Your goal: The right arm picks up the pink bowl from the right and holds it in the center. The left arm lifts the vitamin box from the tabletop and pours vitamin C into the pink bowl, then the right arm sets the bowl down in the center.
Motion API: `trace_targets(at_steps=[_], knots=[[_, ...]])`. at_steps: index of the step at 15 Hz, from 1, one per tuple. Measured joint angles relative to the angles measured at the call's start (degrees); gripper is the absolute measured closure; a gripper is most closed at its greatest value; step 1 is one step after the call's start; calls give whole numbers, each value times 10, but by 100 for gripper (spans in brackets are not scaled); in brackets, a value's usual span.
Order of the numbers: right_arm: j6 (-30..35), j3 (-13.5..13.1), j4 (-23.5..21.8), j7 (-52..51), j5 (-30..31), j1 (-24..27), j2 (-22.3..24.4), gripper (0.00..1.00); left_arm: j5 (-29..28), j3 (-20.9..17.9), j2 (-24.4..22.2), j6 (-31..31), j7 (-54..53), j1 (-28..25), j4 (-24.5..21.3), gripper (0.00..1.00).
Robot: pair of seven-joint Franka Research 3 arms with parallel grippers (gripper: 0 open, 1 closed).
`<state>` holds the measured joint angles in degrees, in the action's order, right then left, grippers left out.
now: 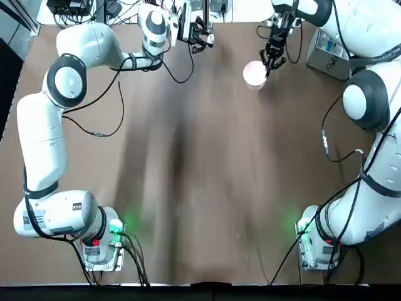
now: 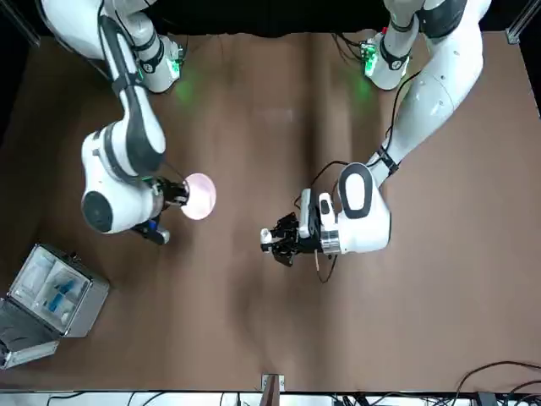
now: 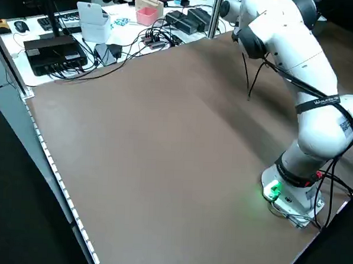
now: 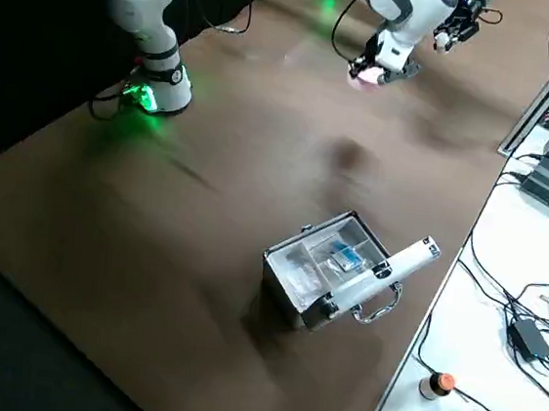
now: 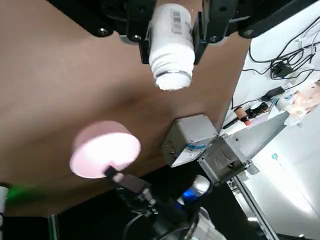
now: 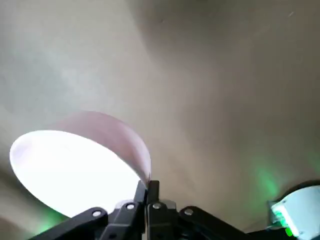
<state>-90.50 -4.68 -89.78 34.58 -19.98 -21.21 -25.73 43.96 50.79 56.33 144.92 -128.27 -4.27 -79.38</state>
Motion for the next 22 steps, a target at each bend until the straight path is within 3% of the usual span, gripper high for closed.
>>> trace_targets(at_steps=[6, 12, 16, 22], knots=[[-14, 0, 22, 113, -52, -61, -5, 97, -3, 1, -17, 23, 27, 21, 25, 64], [-16, 0, 53, 190, -128, -84, -38, 97, -113, -1, -49, 24, 116, 34, 25, 64], [-18, 0, 85, 236, -150, -92, -64, 97, -155, -6, -53, 28, 122, 51, 20, 64], [-11, -4, 102, 245, -172, -91, -75, 97, -197, -63, -121, 32, 122, 69, -25, 64]])
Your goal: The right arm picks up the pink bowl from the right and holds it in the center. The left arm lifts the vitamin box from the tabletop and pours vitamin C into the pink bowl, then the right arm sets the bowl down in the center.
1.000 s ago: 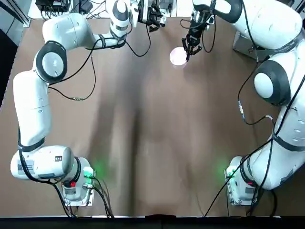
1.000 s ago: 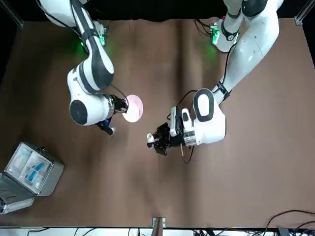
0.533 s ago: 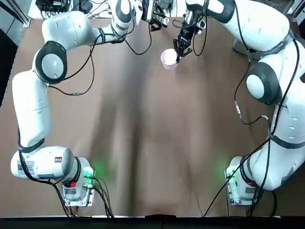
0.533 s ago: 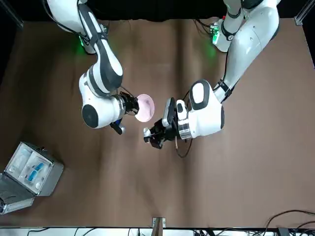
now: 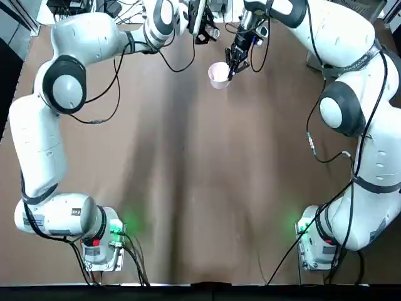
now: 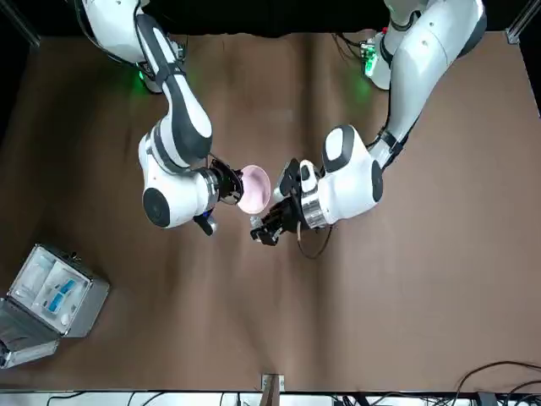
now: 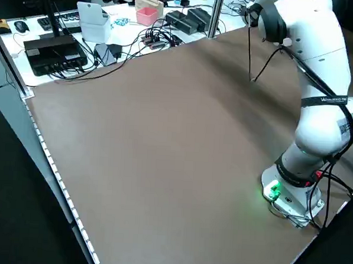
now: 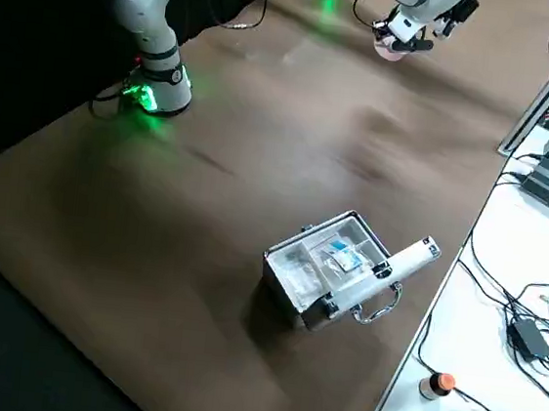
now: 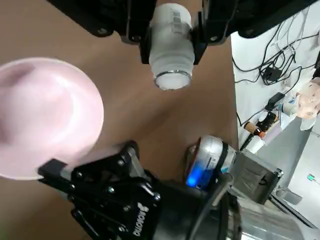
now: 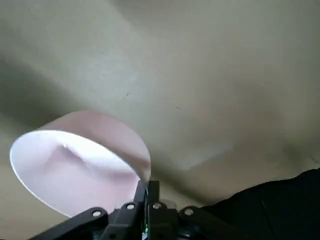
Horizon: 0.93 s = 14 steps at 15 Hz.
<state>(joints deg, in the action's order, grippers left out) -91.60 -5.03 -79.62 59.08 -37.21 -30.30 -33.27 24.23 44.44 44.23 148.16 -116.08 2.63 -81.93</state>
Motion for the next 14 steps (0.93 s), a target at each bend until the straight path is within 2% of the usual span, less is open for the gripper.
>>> trace_targets(at_steps=[8, 14], knots=[[1, 1, 10, 10, -25, -1, 0, 97, -67, -19, -42, 0, 0, 5, -43, 64], [0, 2, 15, 18, -28, -5, -1, 97, -109, -25, -60, 0, 0, 6, -56, 64]])
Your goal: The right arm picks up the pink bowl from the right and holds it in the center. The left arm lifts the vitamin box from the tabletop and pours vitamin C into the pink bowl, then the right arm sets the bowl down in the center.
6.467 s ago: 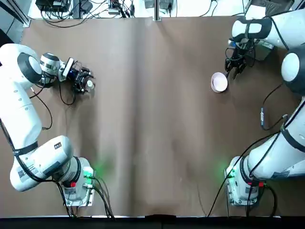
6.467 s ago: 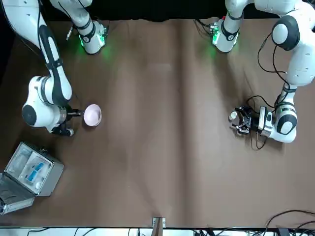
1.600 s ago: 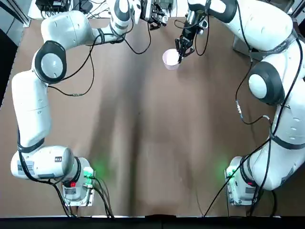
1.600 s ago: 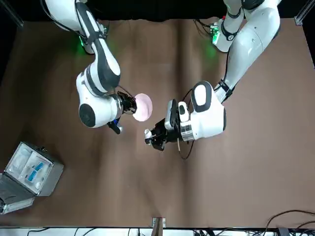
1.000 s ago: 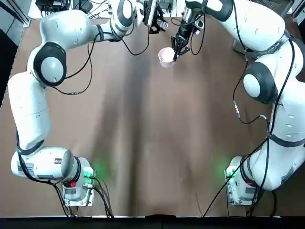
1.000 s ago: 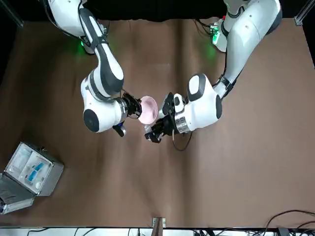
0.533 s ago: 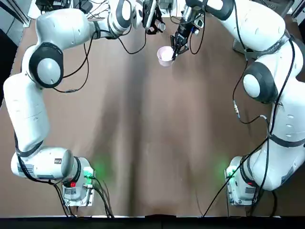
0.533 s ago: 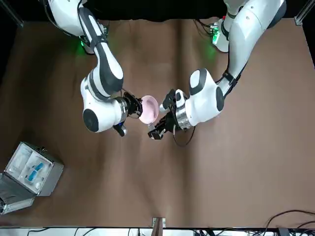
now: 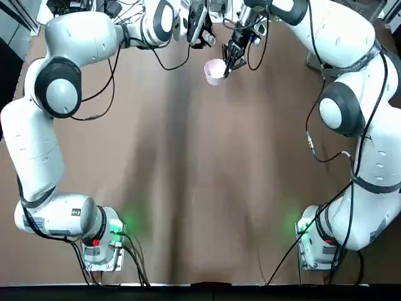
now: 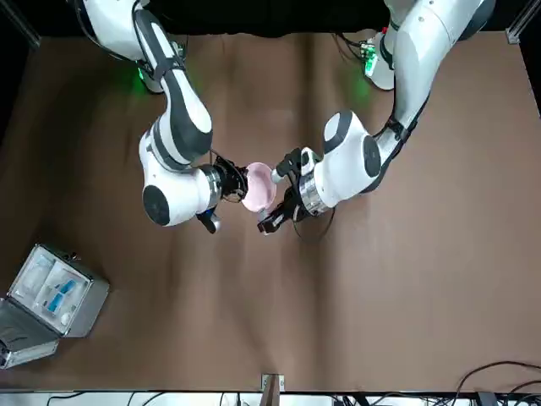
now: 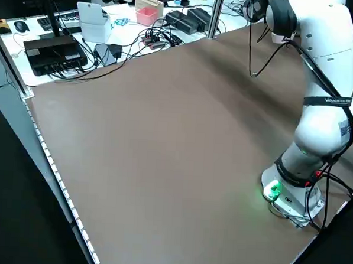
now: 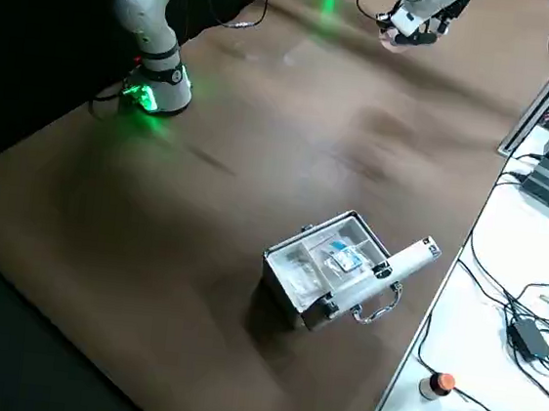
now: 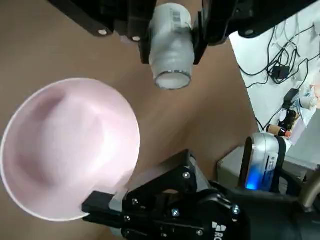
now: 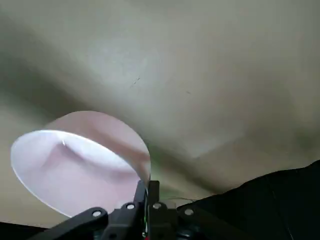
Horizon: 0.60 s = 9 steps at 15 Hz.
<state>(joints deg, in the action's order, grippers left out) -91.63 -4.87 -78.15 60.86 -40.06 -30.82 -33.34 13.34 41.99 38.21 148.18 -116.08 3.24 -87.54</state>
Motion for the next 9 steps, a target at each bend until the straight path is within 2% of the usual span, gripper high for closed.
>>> trace_targets(at_steps=[9], knots=[[-2, 0, 19, 32, -2, -4, -12, 97, -60, -13, -78, 0, 0, 0, -68, 64]])
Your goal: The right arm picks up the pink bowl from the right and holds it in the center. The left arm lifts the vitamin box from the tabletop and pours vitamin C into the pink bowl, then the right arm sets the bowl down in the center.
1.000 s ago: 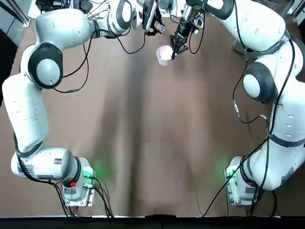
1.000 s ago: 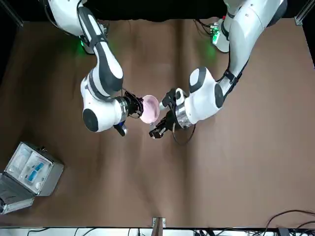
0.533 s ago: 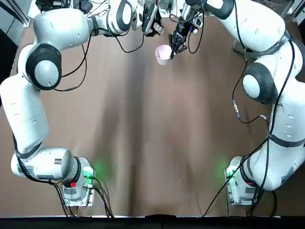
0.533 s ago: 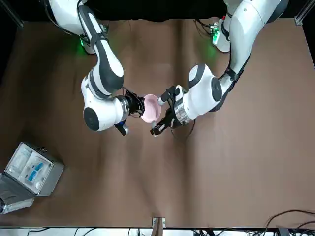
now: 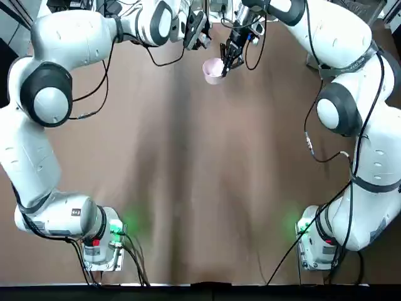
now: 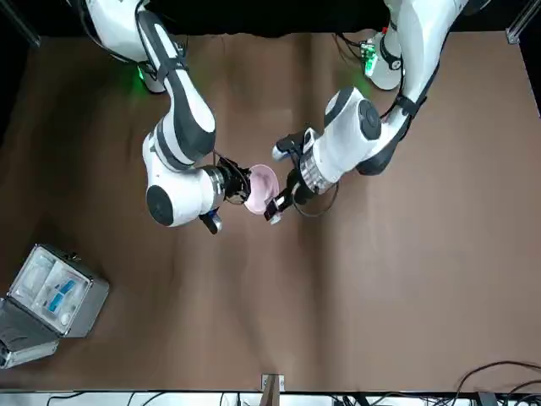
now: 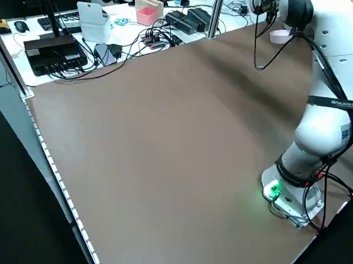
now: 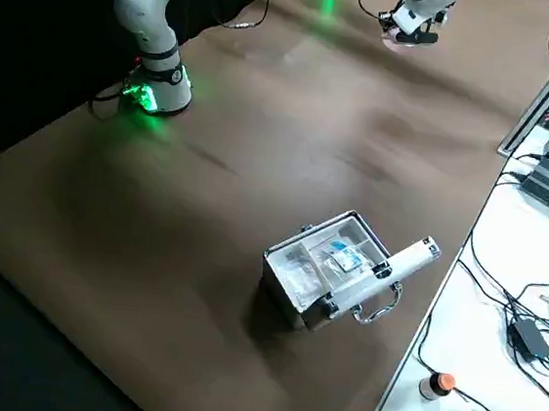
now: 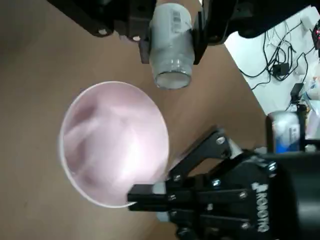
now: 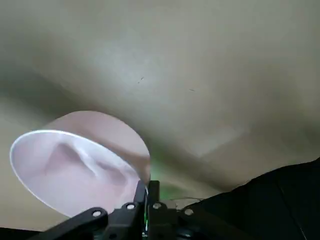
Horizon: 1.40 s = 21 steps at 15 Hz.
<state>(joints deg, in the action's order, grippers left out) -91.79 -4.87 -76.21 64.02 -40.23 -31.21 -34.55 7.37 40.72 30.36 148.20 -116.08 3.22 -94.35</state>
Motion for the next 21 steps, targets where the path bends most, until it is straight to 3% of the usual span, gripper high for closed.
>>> trace_targets(at_steps=[1, 5, 11, 18, 21], knots=[[0, 0, 4, 7, 0, -2, -1, 97, -28, -1, -11, 5, 0, 0, -15, 64], [2, 0, 9, 10, -9, -4, -2, 97, -46, -9, -18, 18, 0, 10, -30, 64], [4, 1, 13, 11, -15, -9, -2, 97, -53, -84, -32, 28, 0, 81, -33, 64], [4, 1, 13, 11, -15, -9, -3, 97, -69, -107, -63, 28, 0, 96, -41, 64], [4, 1, 13, 11, -15, -9, -3, 97, -95, -142, -71, 28, 0, 130, -47, 64]])
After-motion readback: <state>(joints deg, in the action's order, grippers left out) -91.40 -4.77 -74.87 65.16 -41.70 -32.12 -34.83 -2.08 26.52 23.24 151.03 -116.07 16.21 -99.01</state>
